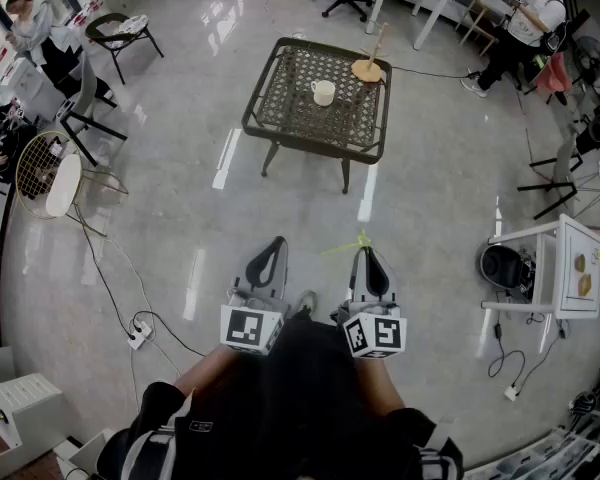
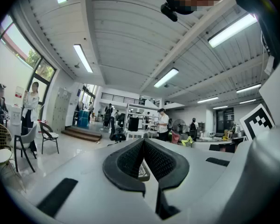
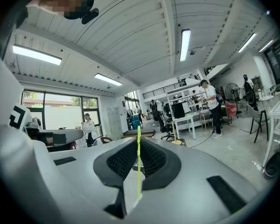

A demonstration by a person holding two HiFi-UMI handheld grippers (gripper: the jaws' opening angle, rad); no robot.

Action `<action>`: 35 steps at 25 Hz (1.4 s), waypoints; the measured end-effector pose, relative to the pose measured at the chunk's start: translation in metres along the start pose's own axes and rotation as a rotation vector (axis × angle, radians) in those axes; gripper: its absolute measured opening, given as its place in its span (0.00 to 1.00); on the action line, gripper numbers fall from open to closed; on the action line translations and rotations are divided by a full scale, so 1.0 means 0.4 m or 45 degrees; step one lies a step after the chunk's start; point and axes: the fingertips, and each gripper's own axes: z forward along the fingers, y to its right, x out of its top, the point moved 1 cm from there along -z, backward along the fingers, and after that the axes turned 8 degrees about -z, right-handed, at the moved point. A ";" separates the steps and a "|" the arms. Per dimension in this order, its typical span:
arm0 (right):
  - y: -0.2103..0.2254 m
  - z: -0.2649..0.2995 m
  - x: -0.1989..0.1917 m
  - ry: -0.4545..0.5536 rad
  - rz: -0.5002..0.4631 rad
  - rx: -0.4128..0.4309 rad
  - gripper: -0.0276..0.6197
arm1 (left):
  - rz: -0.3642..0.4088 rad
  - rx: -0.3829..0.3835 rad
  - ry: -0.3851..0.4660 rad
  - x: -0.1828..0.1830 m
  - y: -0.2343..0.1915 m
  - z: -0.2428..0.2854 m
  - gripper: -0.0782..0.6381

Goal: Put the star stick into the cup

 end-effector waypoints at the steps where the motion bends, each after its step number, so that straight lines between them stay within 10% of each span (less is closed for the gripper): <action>1: -0.001 -0.003 0.004 0.000 0.000 0.004 0.08 | -0.001 0.001 0.000 0.002 0.003 -0.002 0.13; 35: 0.159 0.159 -0.009 0.026 0.039 0.080 0.08 | 0.001 0.070 -0.024 -0.041 0.026 0.191 0.13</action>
